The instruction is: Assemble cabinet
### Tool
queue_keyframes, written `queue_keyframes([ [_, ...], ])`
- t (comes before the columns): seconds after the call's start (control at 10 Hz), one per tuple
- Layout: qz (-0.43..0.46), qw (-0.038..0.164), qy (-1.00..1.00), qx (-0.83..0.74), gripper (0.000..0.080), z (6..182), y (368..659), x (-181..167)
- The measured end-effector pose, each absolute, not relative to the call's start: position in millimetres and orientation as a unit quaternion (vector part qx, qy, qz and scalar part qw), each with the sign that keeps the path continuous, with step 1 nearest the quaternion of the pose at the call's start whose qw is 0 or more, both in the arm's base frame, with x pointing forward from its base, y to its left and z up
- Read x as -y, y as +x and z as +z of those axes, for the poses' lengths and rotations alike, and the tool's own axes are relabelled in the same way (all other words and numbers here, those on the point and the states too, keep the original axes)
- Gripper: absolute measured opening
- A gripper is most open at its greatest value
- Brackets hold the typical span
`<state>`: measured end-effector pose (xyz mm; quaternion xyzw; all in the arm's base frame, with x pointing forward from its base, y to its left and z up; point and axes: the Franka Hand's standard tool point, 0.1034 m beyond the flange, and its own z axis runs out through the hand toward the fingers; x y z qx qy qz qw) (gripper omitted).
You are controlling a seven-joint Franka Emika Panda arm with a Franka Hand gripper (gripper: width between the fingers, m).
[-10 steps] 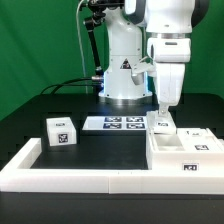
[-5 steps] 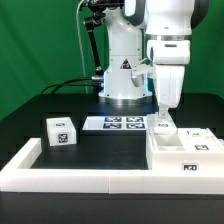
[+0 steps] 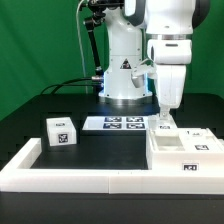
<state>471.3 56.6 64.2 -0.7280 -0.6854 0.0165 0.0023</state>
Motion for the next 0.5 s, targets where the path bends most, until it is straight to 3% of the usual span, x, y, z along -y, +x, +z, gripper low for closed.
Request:
queue_keyframes([
  [0.3, 0.016, 0.002, -0.726, 0.688, 0.0068, 64.0, 472.6, -56.1],
  [0.5, 0.015, 0.003, -0.721, 0.693, 0.0068, 65.1, 496.0, -53.5],
])
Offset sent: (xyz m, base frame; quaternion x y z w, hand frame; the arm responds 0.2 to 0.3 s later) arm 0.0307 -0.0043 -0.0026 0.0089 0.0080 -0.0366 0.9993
